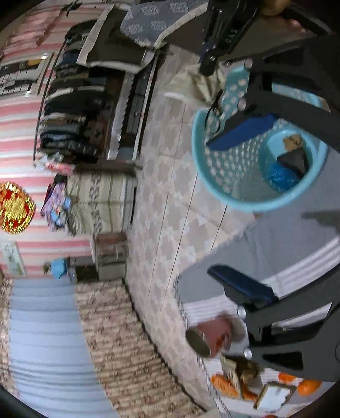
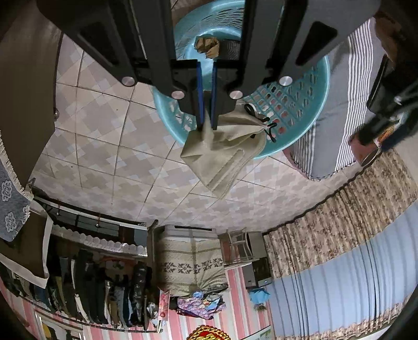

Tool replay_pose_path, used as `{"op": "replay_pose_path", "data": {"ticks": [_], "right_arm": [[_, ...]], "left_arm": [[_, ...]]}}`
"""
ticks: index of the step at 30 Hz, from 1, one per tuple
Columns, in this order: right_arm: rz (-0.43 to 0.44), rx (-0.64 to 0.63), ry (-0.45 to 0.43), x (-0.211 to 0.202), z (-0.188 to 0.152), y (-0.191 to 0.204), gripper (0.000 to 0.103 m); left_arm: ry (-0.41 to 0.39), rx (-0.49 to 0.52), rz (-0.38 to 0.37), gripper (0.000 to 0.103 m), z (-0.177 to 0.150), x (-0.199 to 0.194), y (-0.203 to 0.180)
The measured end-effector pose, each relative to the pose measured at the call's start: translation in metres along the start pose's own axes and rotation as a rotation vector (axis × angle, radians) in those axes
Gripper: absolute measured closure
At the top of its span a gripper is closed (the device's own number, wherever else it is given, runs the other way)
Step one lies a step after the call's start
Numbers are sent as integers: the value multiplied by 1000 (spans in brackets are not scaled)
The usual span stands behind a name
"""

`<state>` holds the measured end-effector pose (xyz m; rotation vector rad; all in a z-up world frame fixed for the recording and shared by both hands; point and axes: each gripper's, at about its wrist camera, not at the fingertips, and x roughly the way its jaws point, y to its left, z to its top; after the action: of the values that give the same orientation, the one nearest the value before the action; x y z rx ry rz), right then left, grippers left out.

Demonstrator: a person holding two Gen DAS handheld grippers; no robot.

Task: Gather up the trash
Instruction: 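Carry both items over the blue basket and release them from both tools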

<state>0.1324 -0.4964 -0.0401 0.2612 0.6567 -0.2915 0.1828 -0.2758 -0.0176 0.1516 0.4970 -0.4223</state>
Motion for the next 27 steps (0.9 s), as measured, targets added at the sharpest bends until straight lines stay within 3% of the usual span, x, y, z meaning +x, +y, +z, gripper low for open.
{"op": "replay_pose_path", "data": {"ticks": [7, 8, 10, 18, 27], "right_arm": [[41, -29, 25, 8, -2, 28, 89], [53, -24, 36, 11, -3, 30, 83], [45, -34, 46, 15, -6, 35, 56], [10, -56, 36, 17, -12, 45, 19], [-2, -108, -34, 5, -22, 87, 10]], "left_arm": [[-39, -22, 88, 6, -2, -21, 35], [-38, -23, 98, 6, -3, -22, 38], [-38, -33, 107, 6, -5, -24, 46], [-30, -95, 147, 6, -17, -41, 88], [-22, -158, 218, 5, -38, -72, 156]]}}
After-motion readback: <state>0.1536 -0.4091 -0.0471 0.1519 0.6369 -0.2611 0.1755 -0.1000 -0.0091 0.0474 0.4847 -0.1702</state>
